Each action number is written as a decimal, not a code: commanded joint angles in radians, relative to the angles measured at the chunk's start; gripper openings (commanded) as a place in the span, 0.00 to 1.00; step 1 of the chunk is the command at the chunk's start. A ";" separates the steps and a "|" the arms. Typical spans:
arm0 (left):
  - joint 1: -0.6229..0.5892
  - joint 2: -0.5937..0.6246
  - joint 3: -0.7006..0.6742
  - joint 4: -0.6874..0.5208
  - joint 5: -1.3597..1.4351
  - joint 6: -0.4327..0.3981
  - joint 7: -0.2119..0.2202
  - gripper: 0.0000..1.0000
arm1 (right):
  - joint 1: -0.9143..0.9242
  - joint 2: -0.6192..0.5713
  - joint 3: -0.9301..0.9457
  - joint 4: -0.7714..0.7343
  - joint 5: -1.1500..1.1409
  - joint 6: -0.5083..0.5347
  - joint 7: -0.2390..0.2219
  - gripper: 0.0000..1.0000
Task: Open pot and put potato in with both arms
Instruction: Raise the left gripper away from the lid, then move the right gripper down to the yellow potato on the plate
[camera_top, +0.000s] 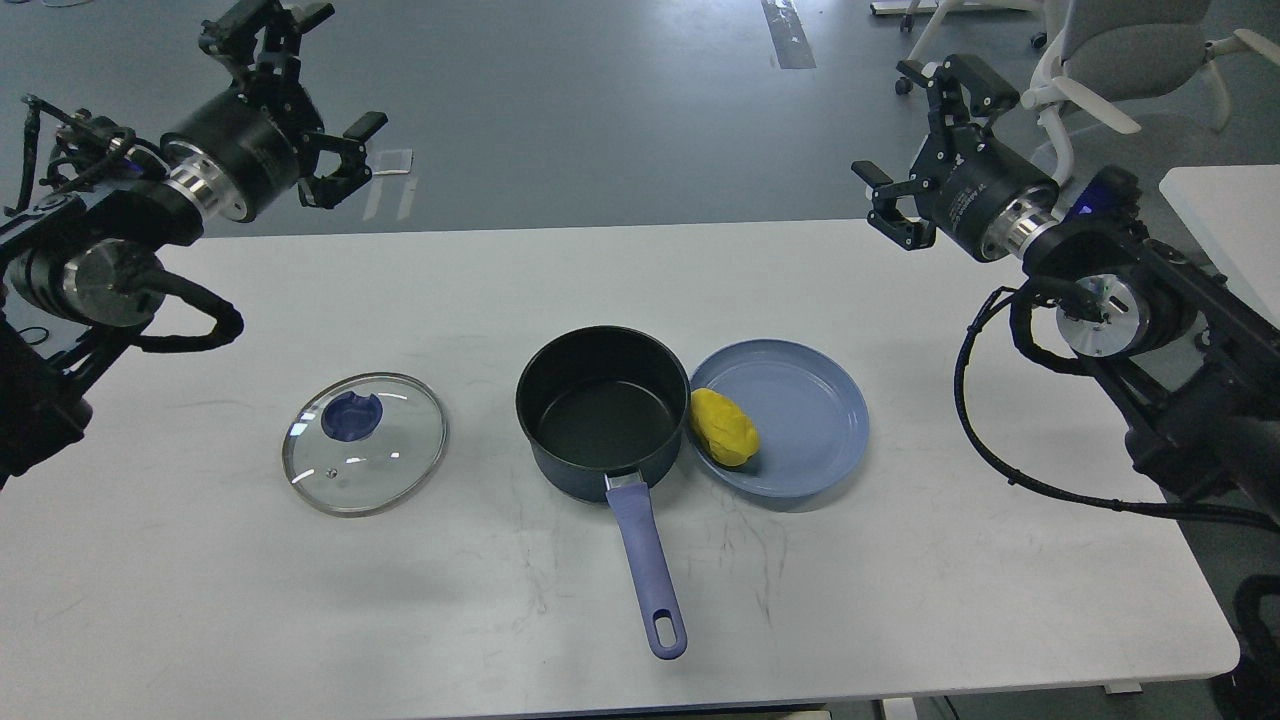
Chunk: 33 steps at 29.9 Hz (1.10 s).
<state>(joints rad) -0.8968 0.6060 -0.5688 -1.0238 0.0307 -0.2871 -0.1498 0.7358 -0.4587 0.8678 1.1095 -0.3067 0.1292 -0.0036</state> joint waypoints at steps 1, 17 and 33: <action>0.076 -0.020 -0.078 -0.077 0.000 -0.050 0.018 0.99 | 0.008 -0.008 -0.041 0.007 -0.002 0.012 0.001 1.00; 0.107 0.021 -0.077 -0.079 0.015 -0.063 0.004 0.99 | 0.108 -0.313 -0.421 0.187 -1.061 0.001 0.235 1.00; 0.116 0.031 -0.072 -0.082 0.020 -0.063 -0.022 0.99 | 0.048 -0.207 -0.633 0.133 -1.181 -0.086 0.264 0.99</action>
<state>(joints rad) -0.7818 0.6296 -0.6421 -1.1063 0.0507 -0.3498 -0.1592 0.7912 -0.6964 0.2446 1.2581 -1.4794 0.0432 0.2594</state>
